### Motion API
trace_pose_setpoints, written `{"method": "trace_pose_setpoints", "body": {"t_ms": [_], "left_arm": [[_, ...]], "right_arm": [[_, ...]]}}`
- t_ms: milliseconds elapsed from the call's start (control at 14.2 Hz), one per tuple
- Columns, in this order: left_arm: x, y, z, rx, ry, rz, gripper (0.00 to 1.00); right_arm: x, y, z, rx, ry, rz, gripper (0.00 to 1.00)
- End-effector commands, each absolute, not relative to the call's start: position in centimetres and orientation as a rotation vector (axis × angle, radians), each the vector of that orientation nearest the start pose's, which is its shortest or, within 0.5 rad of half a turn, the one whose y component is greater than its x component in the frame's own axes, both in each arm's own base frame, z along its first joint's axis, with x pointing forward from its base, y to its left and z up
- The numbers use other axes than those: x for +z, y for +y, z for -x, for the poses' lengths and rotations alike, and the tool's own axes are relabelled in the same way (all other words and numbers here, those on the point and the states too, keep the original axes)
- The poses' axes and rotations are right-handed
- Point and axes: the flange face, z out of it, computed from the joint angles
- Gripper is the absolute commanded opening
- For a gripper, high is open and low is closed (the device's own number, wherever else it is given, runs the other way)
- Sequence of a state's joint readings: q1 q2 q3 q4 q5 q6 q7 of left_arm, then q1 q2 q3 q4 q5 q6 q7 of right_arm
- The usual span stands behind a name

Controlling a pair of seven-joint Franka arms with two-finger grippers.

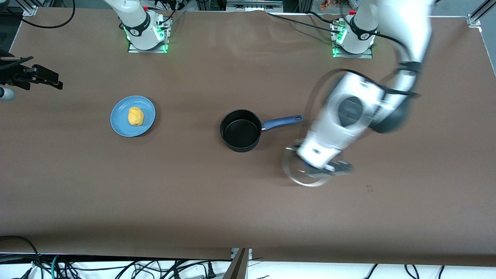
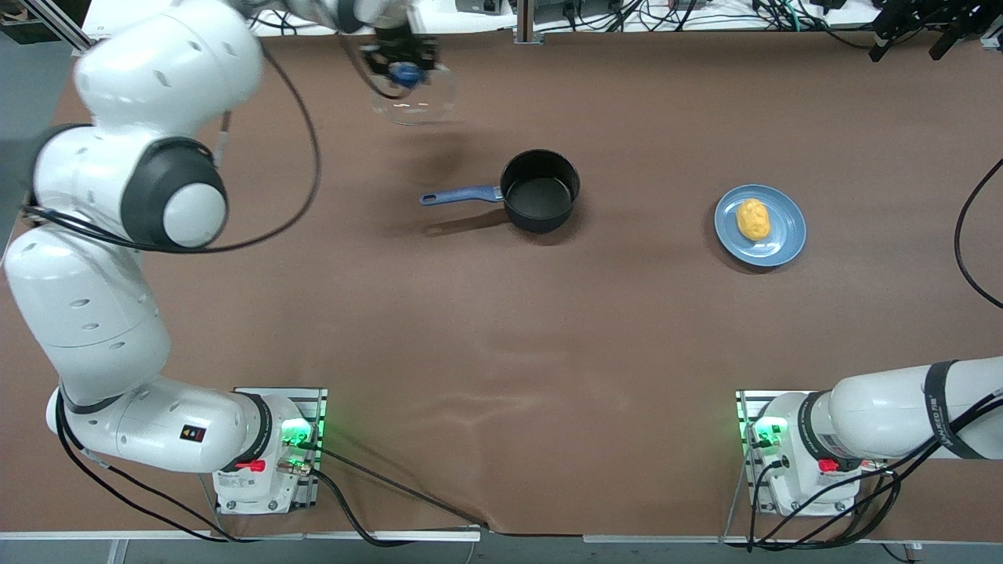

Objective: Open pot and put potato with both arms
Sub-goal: 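Lift the lid off the pot with the left gripper and carry it aside, then lower the lid with the left gripper while the right gripper grasps the potato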

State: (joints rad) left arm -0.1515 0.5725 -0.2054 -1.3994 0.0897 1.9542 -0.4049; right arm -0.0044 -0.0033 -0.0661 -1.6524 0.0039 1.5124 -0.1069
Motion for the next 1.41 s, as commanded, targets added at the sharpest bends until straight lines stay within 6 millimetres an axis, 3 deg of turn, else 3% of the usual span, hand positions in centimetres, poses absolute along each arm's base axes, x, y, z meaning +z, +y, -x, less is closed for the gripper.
{"method": "trace_pose_setpoints", "body": {"t_ms": [0, 141, 424, 565, 635, 776, 847, 918, 988, 1129, 1341], "left_arm": [[35.2, -10.5, -68.1, 0.104, 0.131, 3.179, 0.54], [31.3, -4.0, -67.4, 0.138, 0.14, 3.213, 0.54], [25.7, 3.6, -65.2, 0.022, 0.262, 3.179, 0.54], [23.8, 5.8, -64.5, -0.013, 0.288, 3.156, 0.54], [22.7, 6.7, -64.2, -0.004, 0.294, 3.153, 0.55], [20.9, 7.3, -64.0, 0.008, 0.255, 3.172, 0.57], [20.6, 7.6, -64.0, 0.007, 0.225, 3.187, 0.66], [20.6, 7.8, -64.0, 0.006, 0.213, 3.191, 0.87], [21.3, 7.8, -64.2, 0.002, 0.201, 3.195, 1.0], [25.2, 7.1, -65.0, -0.001, 0.211, 3.212, 1.0], [34.7, 5.5, -67.1, 0.106, 0.154, 3.251, 1.0]], "right_arm": [[57.4, -1.2, -54.9, 0.258, -0.111, 3.102, 1.0], [55.6, 2.0, -55.6, 0.311, -0.208, 3.098, 1.0], [52.1, 6.9, -56.1, 0.448, -0.328, 3.085, 1.0], [48.5, 7.1, -56.0, 0.505, -0.342, 3.093, 1.0], [47.0, 6.3, -55.6, 0.507, -0.326, 3.093, 1.0], [44.6, 5.3, -54.7, 0.5, -0.306, 3.094, 1.0], [43.0, 5.1, -54.1, 0.498, -0.305, 3.095, 1.0], [41.2, 4.4, -53.5, 0.481, -0.287, 3.099, 1.0], [39.4, 3.7, -52.6, 0.457, -0.279, 3.101, 1.0], [34.4, 3.3, -50.6, 0.417, -0.277, 3.109, 1.0], [28.7, 3.1, -48.2, 0.302, -0.284, 3.125, 1.0]]}}
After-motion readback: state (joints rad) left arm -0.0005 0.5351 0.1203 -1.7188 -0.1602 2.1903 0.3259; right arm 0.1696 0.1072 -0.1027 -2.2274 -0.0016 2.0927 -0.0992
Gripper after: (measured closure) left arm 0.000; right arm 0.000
